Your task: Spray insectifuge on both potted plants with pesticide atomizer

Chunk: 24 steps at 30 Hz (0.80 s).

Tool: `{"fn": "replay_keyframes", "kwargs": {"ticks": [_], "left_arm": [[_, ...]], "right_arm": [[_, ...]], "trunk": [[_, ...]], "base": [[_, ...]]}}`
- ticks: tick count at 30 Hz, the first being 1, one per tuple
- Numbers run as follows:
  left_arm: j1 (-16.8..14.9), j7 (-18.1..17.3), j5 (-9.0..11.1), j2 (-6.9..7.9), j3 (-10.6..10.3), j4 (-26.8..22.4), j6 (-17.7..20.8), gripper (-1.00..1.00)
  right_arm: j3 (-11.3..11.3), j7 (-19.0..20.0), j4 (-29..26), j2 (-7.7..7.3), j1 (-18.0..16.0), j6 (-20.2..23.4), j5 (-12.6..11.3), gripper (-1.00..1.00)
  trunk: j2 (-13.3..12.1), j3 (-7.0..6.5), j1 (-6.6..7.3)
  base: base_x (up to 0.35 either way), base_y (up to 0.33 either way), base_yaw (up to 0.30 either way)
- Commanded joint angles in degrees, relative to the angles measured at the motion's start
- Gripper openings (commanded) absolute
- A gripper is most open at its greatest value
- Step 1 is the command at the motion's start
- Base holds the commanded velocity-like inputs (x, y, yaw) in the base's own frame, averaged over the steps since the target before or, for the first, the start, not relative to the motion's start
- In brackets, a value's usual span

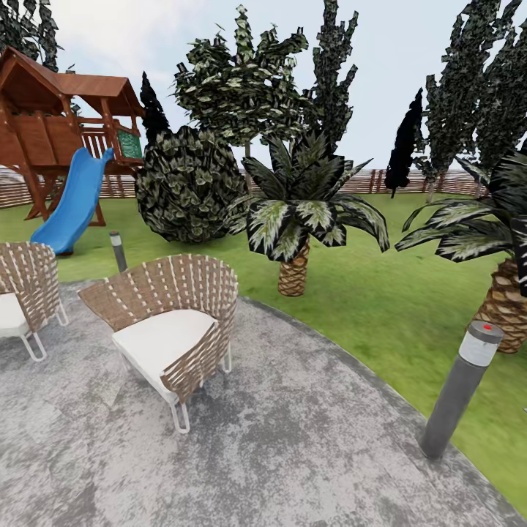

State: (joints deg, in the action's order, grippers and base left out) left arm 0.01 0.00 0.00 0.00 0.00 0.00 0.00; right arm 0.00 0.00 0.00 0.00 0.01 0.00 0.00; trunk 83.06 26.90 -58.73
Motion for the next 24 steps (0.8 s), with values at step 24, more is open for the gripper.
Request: {"fn": "replay_keyframes", "kwargs": {"ticks": [24], "left_arm": [[-0.2,0.4,0.2,0.77,-0.1,-6.4,-11.1,1.00]], "right_arm": [[-0.1,-0.4,-5.7,-0.69,-0.3,-15.3,0.4,1.00]], "trunk": [[0.0,0.03,0.00]], "base": [[0.000,0.000,0.000]]}}
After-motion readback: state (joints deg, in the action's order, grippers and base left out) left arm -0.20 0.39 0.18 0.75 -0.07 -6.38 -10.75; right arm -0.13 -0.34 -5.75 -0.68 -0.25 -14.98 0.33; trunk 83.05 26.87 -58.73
